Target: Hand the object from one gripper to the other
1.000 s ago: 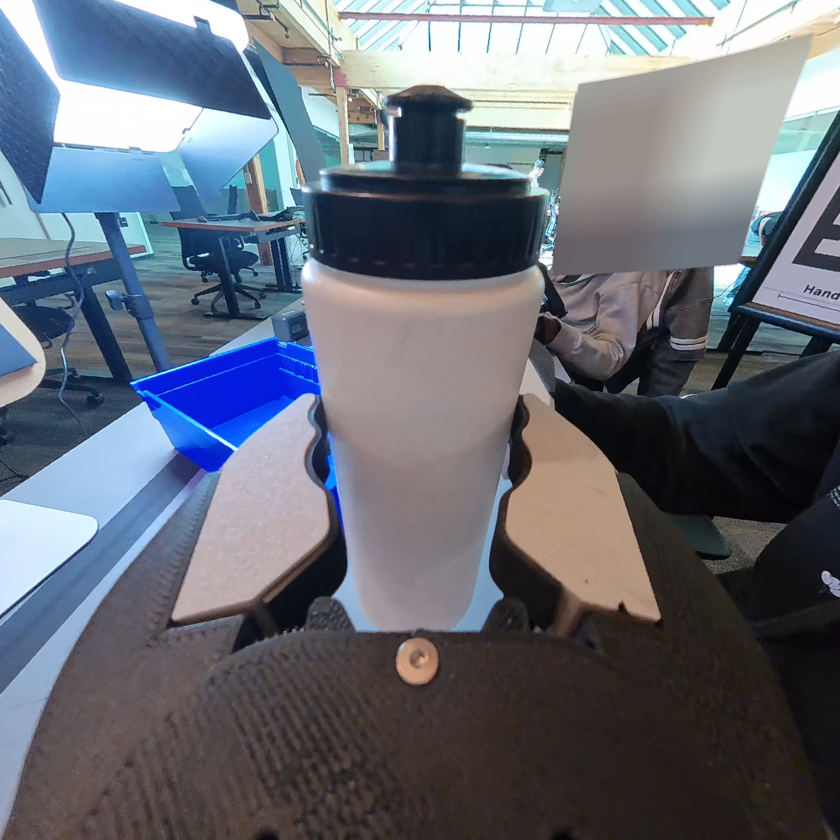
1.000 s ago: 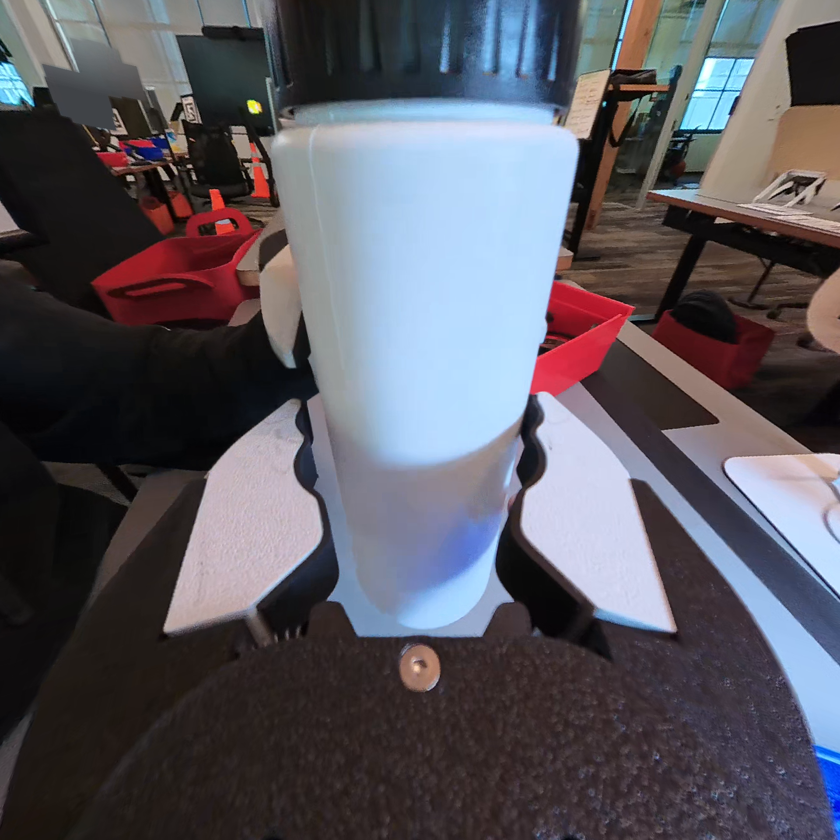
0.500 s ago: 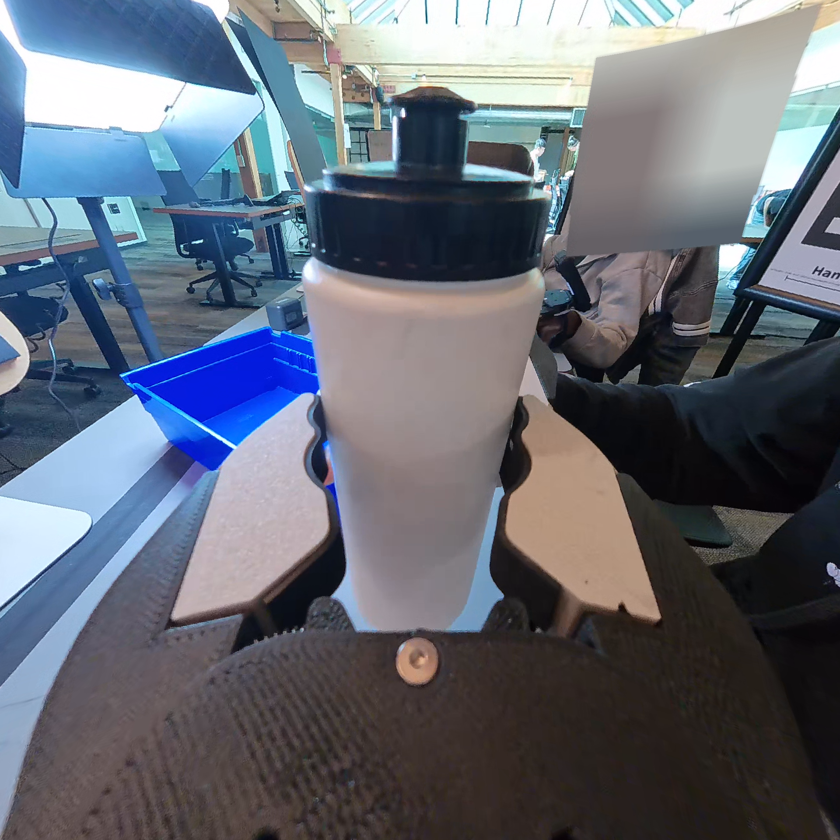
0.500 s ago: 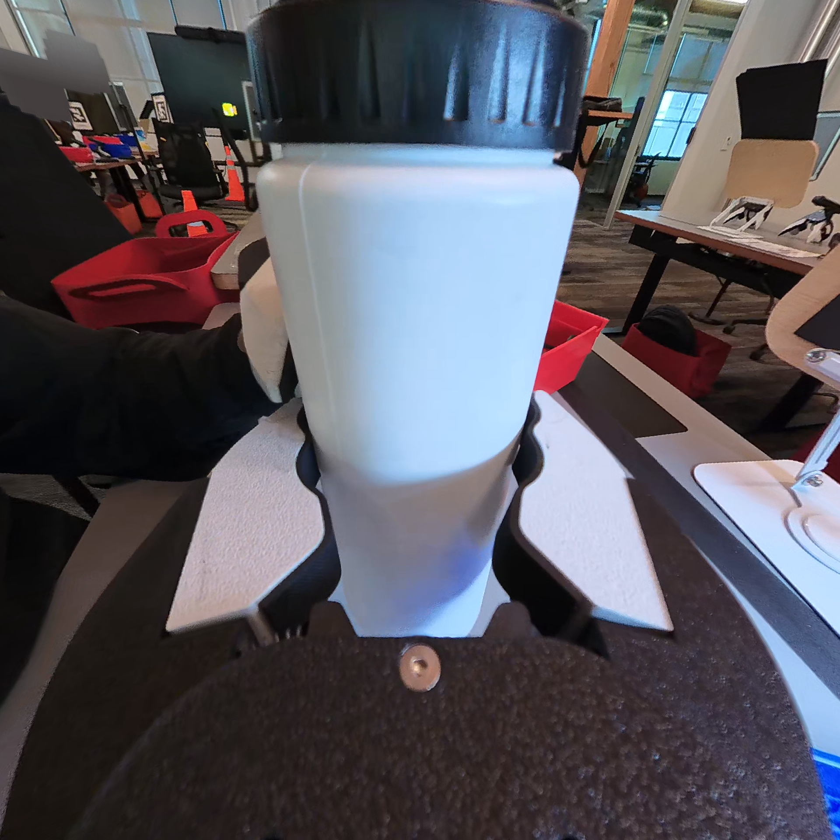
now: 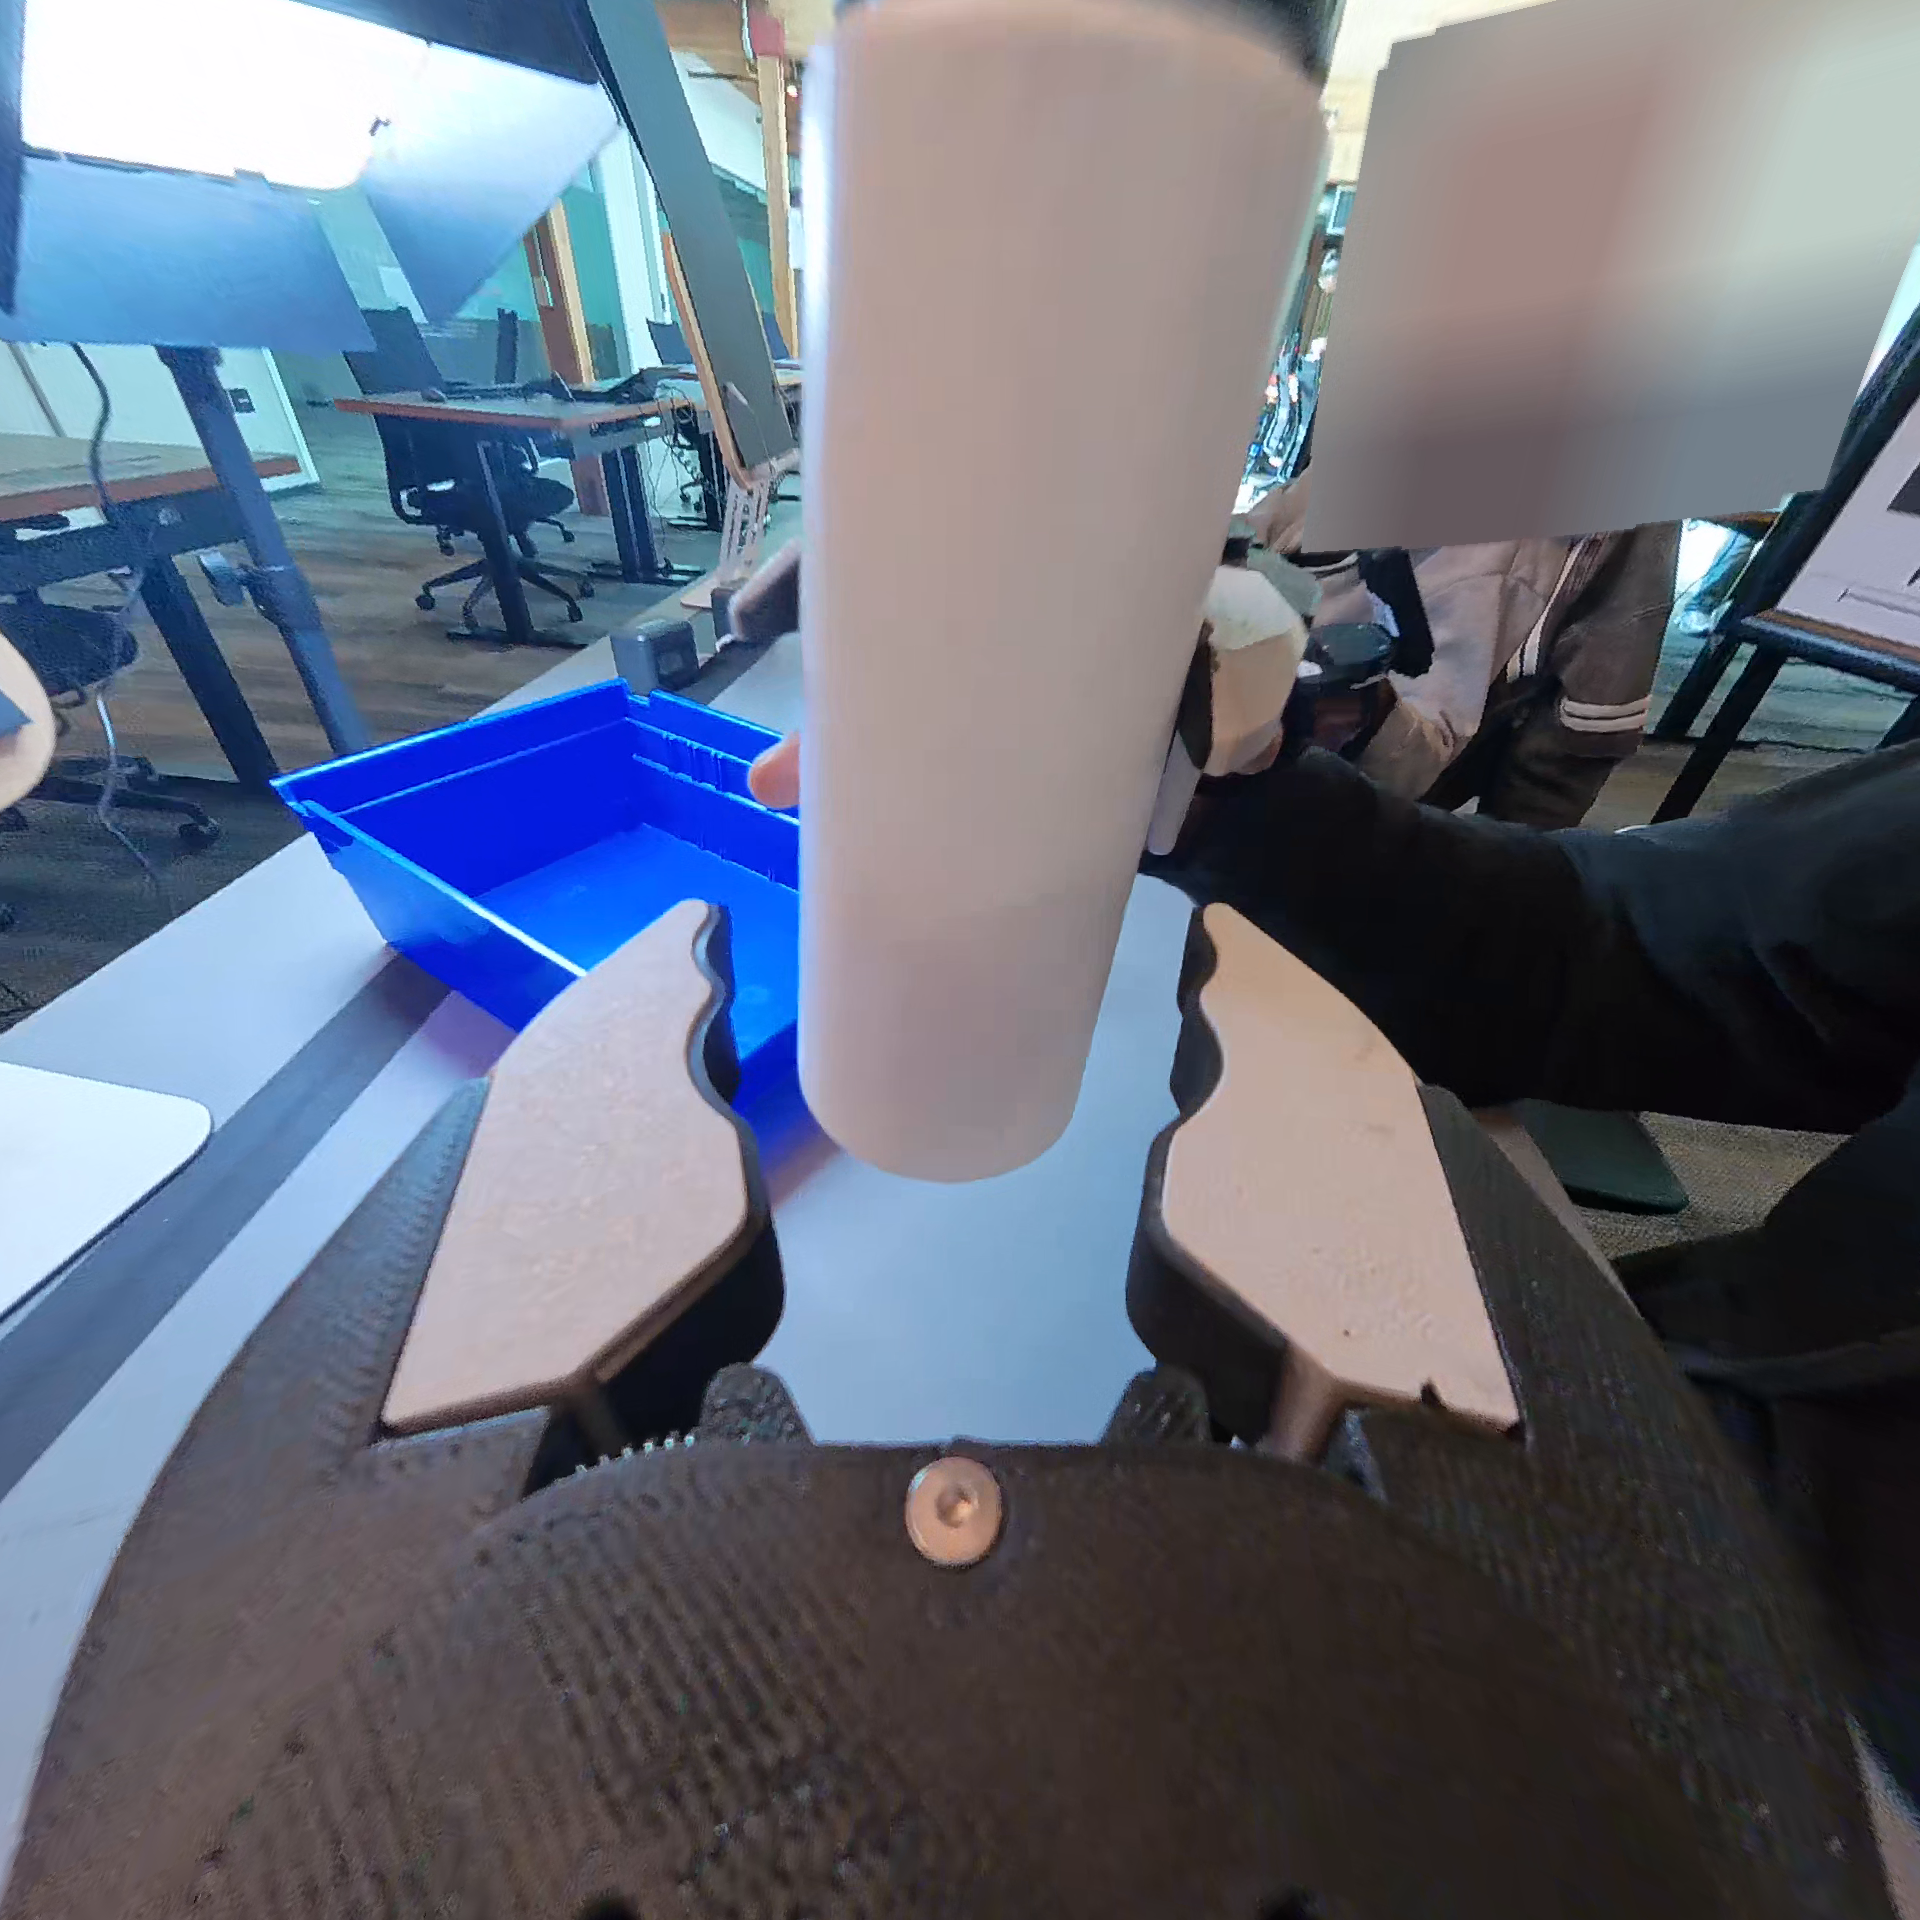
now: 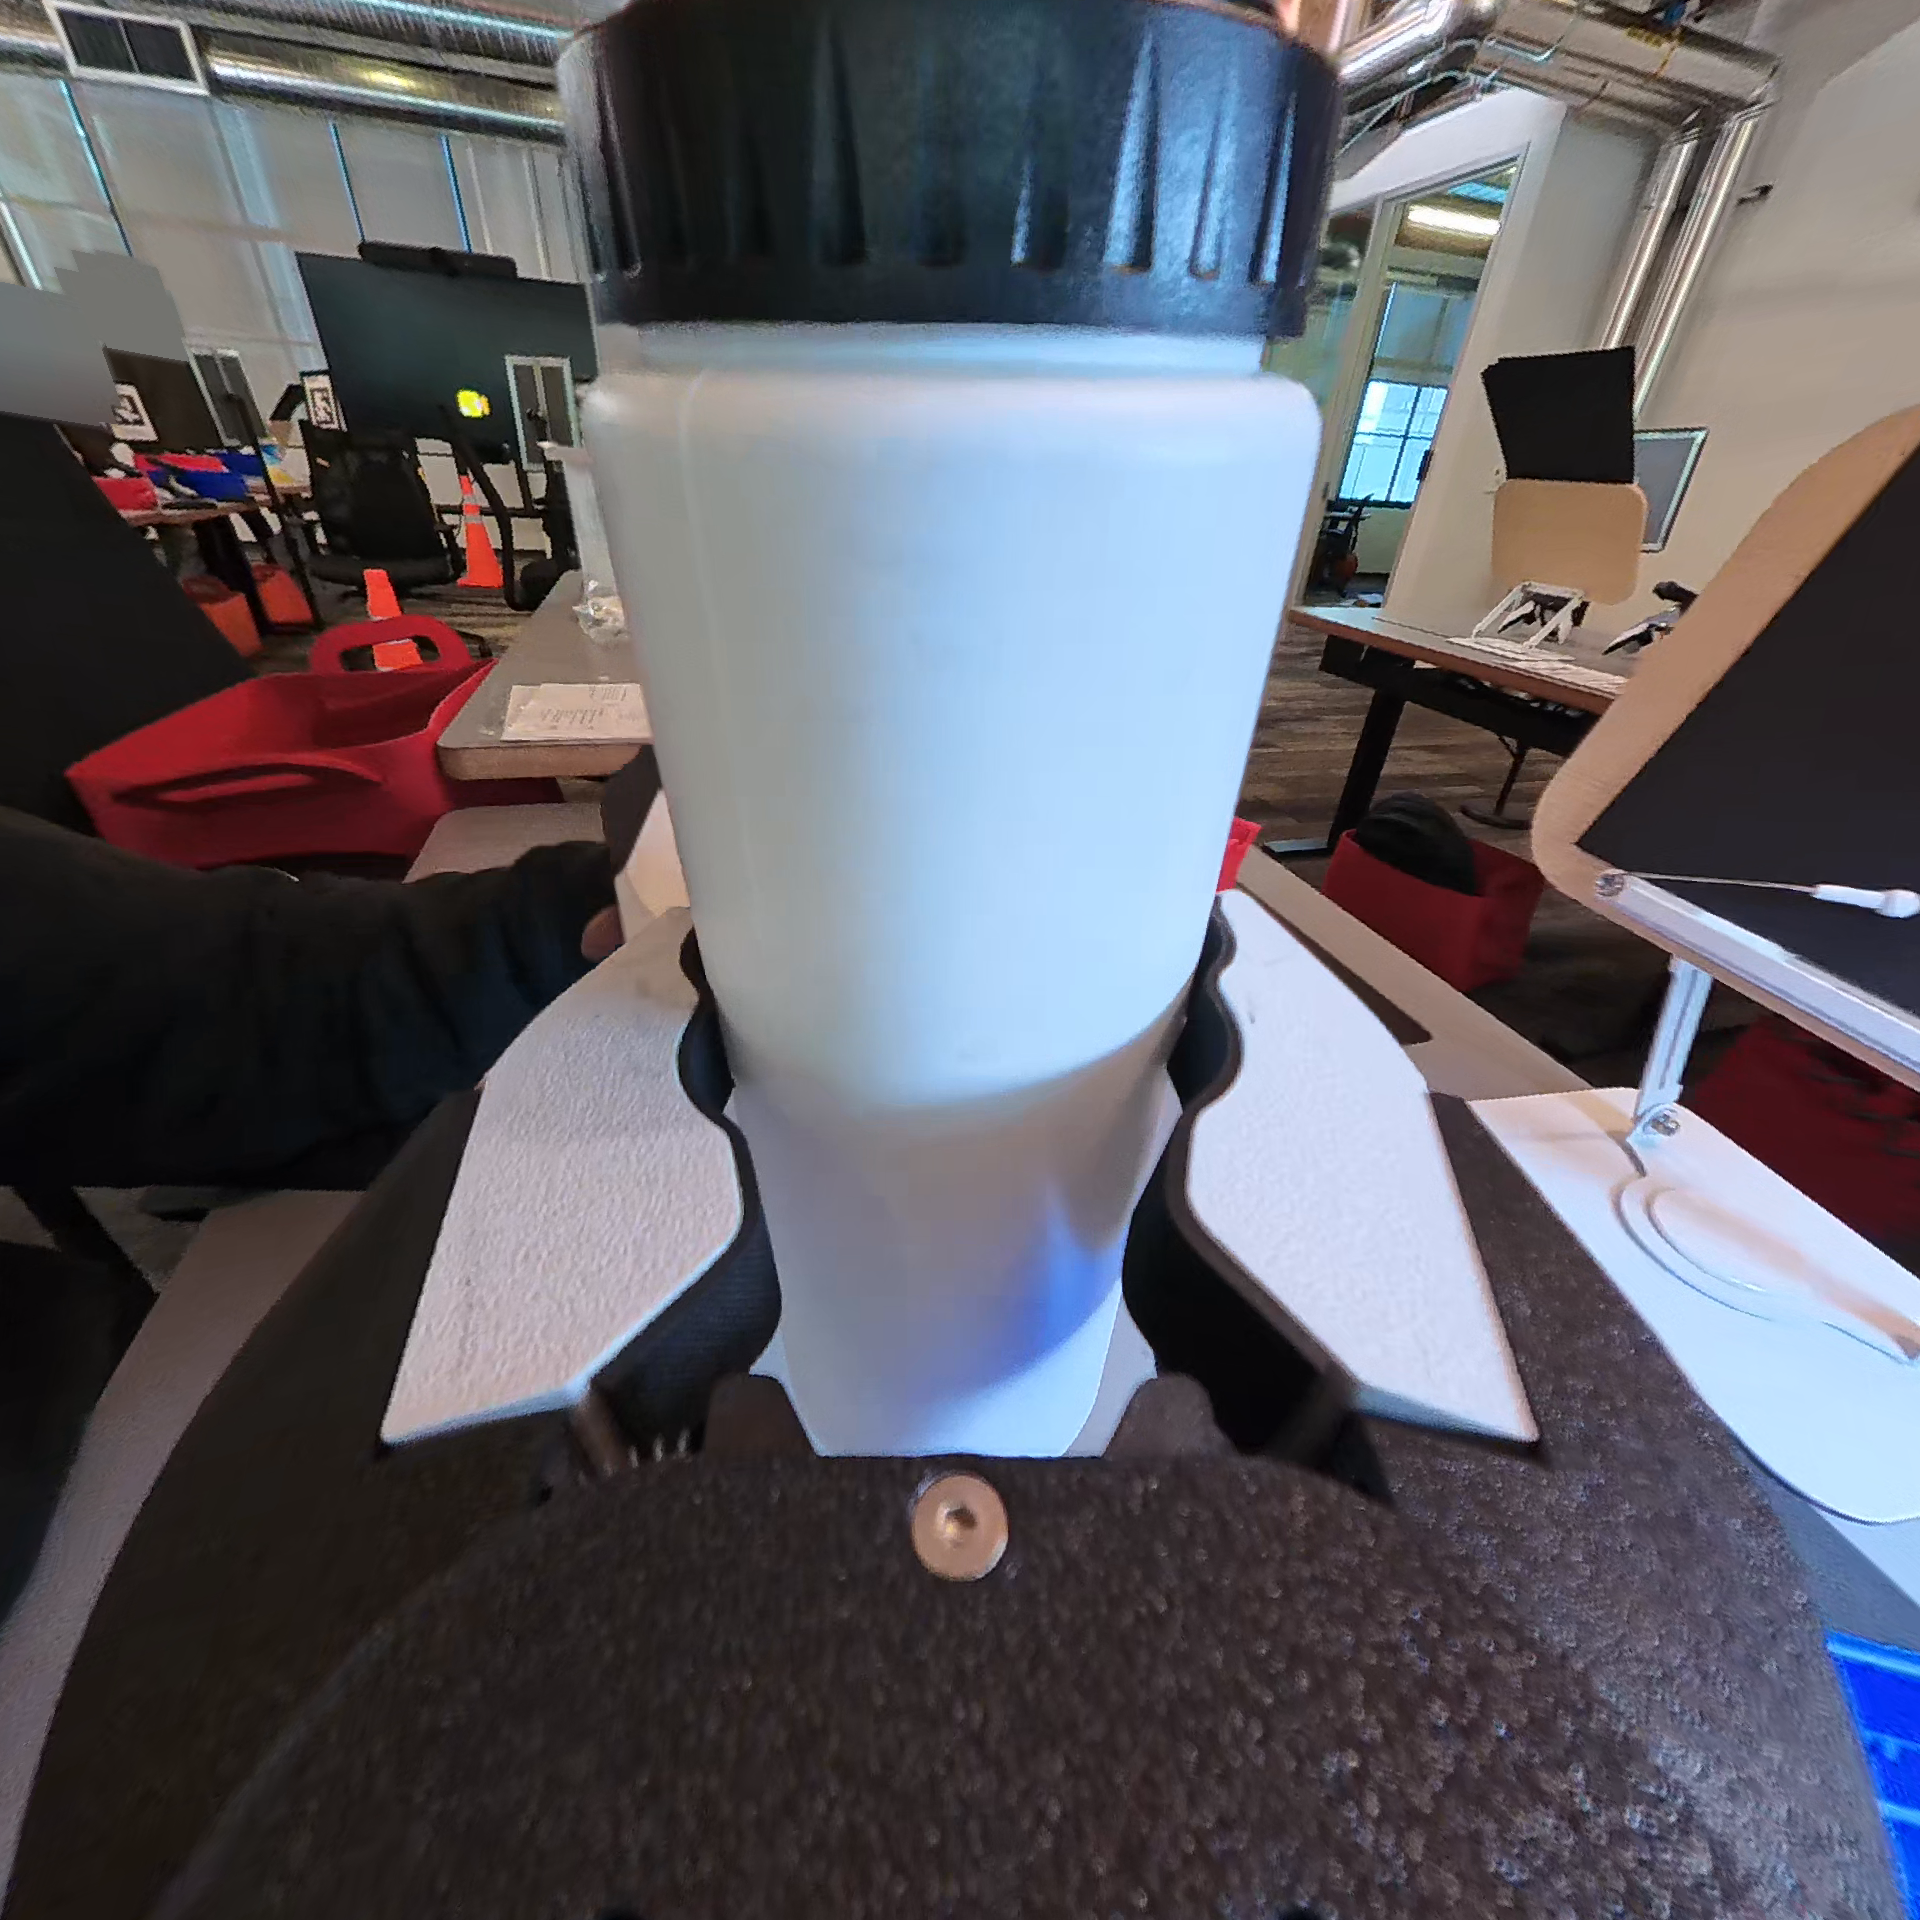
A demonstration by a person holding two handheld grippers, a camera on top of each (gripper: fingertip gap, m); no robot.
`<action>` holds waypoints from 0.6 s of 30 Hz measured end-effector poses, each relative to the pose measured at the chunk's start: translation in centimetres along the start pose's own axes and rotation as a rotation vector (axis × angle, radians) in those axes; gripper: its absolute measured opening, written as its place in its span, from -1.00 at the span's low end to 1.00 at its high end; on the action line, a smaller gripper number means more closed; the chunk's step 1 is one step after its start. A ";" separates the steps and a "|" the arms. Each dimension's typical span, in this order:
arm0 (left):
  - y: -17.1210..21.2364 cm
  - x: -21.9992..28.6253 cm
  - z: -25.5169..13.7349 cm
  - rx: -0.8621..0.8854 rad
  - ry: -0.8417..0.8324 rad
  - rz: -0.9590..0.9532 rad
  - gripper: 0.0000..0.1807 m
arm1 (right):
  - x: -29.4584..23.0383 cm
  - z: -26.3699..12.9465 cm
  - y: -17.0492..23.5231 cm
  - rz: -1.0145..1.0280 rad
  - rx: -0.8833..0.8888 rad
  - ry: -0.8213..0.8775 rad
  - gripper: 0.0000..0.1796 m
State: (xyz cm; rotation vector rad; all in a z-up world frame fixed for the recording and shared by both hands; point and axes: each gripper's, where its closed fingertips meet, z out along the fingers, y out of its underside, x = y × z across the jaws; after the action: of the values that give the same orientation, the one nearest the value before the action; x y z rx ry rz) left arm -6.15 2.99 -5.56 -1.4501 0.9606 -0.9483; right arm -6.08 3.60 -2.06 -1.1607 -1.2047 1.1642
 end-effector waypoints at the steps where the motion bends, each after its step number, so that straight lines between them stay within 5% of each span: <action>1: 0.4 0.1 0.6 -0.008 -0.010 0.010 -0.07 | -0.3 0.3 0.2 0.001 -0.004 -0.009 -0.05; 18: 0.7 1.1 1.9 -0.001 -0.013 0.051 -0.10 | -1.7 1.7 0.7 0.045 -0.002 -0.067 -0.04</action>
State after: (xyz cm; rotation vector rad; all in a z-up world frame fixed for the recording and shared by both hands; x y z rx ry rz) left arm -4.04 2.62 -6.31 -1.4242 0.9840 -0.8996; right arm -7.80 2.03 -2.82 -1.1634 -1.2355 1.2448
